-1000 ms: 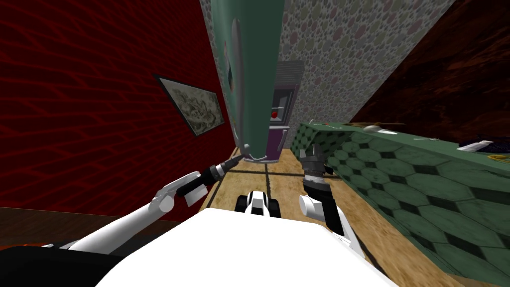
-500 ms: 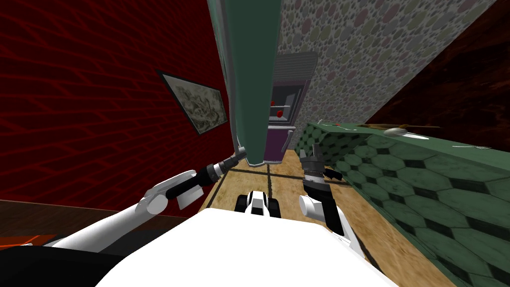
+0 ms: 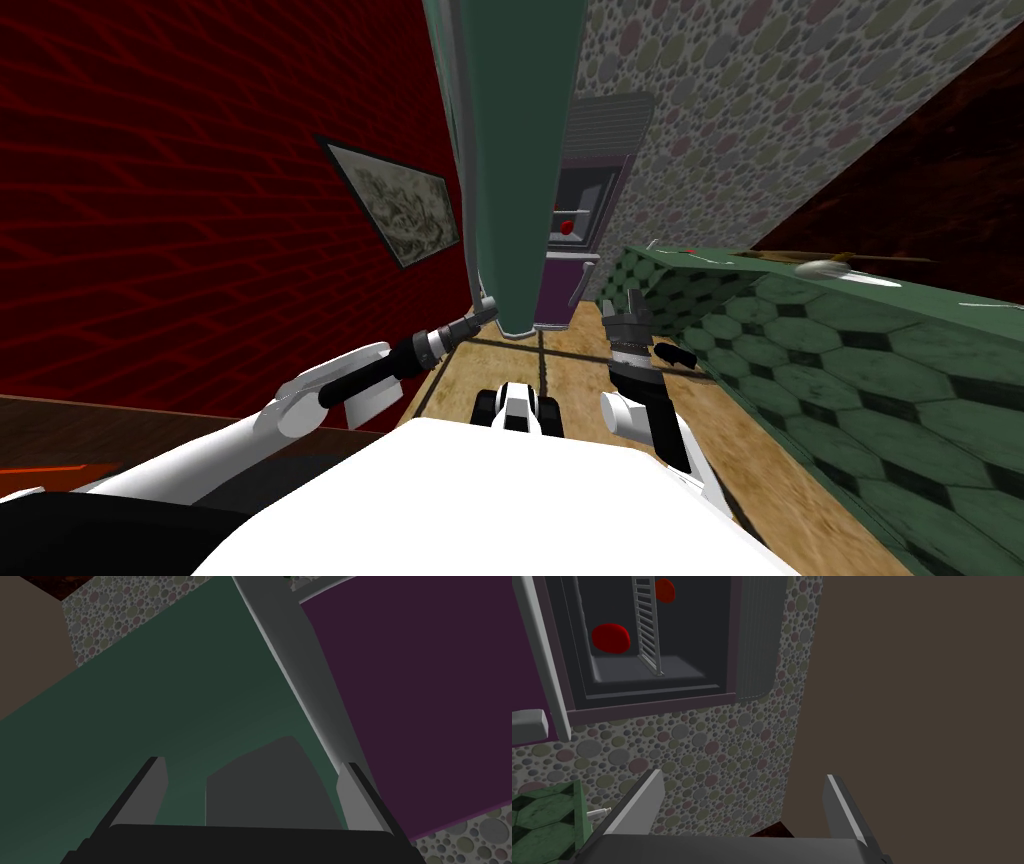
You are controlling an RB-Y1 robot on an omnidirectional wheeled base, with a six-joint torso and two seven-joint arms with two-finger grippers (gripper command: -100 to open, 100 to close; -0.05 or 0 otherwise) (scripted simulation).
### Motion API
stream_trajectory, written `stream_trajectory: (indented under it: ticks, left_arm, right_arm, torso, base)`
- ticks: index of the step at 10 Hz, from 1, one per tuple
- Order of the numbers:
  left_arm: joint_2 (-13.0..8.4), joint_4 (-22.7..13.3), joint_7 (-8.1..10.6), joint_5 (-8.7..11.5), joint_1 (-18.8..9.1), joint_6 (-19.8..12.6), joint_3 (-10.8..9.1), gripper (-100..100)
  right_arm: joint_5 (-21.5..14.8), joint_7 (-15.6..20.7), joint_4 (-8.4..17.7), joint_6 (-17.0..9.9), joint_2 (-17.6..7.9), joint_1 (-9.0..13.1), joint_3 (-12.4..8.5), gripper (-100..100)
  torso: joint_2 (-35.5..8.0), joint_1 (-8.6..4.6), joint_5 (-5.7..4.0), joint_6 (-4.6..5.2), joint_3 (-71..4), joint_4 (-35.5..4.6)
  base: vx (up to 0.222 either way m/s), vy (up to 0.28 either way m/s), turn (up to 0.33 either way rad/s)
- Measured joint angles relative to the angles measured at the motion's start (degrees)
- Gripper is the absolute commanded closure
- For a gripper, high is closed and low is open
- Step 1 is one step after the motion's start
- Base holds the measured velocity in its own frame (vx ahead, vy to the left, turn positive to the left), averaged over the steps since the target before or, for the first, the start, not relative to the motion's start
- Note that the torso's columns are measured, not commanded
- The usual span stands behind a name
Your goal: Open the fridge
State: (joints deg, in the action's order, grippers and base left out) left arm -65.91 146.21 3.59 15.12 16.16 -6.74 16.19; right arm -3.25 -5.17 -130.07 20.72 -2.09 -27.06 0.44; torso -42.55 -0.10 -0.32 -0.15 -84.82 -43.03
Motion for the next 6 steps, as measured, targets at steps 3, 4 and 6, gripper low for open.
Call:
stream_trajectory:
  ticks: [3, 4, 6]
  left_arm:
    - [-0.44, -0.12, 0.29, 0.31, 0.02, 0.09, -0.39, -100]
    - [-0.94, 0.71, 0.33, 0.43, 0.77, -0.02, -0.89, -100]
    - [-1.04, 0.70, 0.41, 0.51, 1.04, -0.08, -0.59, 0]
  right_arm:
    - [0.00, 0.00, 0.00, 0.00, 0.00, 0.00, 0.00, 0]
    - [0.00, 0.00, 0.00, 0.00, 0.00, -0.01, 0.00, 0]
    - [0.00, 0.00, 0.00, 0.00, 0.00, 0.00, 0.00, 0]
  torso:
    - [0.01, -0.05, -0.04, -0.05, -0.04, -0.03]
    - [-0.09, -0.08, -0.08, -0.10, -0.01, -0.12]
    - [-0.05, -0.08, 0.10, 0.02, 0.29, 0.42]
  base:
    - [0.005, 0.001, 0.019]
    - [0.013, -0.001, 0.005]
    - [0.004, -0.001, -0.014]
